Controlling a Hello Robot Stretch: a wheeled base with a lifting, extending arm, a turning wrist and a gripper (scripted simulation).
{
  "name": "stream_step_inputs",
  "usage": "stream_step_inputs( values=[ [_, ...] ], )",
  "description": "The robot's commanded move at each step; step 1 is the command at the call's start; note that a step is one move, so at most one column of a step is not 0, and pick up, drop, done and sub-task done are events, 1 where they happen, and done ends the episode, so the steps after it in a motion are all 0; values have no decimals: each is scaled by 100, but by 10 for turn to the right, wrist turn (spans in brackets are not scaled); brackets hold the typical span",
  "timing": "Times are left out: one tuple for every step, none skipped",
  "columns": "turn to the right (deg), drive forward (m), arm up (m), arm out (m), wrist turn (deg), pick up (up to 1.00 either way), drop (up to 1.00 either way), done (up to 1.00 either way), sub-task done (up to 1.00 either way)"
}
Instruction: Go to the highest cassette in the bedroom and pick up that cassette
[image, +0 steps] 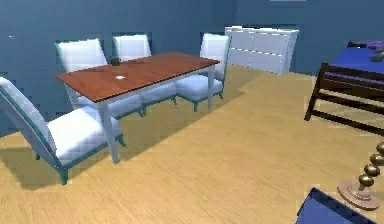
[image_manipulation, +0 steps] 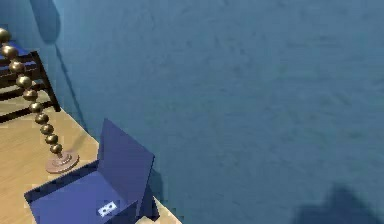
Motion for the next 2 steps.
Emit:
stream_step_inputs(
  values=[
    [0, 75, 0, 0, 0, 0, 0, 0, 0],
    [300, 0, 0, 0, 0, 0, 0, 0, 0]
  ],
)
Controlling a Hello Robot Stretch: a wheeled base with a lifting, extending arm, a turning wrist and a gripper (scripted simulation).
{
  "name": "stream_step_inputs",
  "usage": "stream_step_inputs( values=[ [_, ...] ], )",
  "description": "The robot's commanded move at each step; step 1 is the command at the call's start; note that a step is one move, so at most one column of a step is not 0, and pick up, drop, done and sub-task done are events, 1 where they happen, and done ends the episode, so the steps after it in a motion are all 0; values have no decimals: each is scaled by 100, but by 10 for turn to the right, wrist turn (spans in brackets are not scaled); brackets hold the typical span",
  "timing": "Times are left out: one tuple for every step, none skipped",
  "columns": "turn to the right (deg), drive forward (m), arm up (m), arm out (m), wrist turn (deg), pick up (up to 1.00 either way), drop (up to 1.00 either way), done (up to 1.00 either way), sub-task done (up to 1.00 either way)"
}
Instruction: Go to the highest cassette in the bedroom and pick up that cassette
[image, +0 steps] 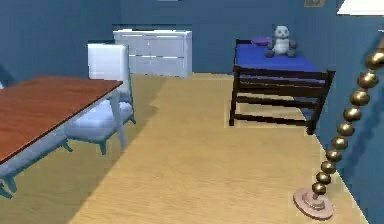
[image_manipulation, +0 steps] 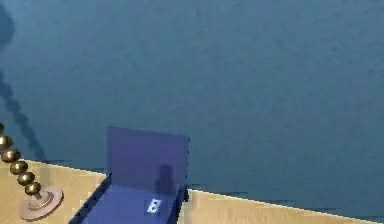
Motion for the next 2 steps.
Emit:
stream_step_inputs(
  values=[
    [0, 100, 0, 0, 0, 0, 0, 0, 0],
    [0, 100, 0, 0, 0, 0, 0, 0, 0]
  ],
)
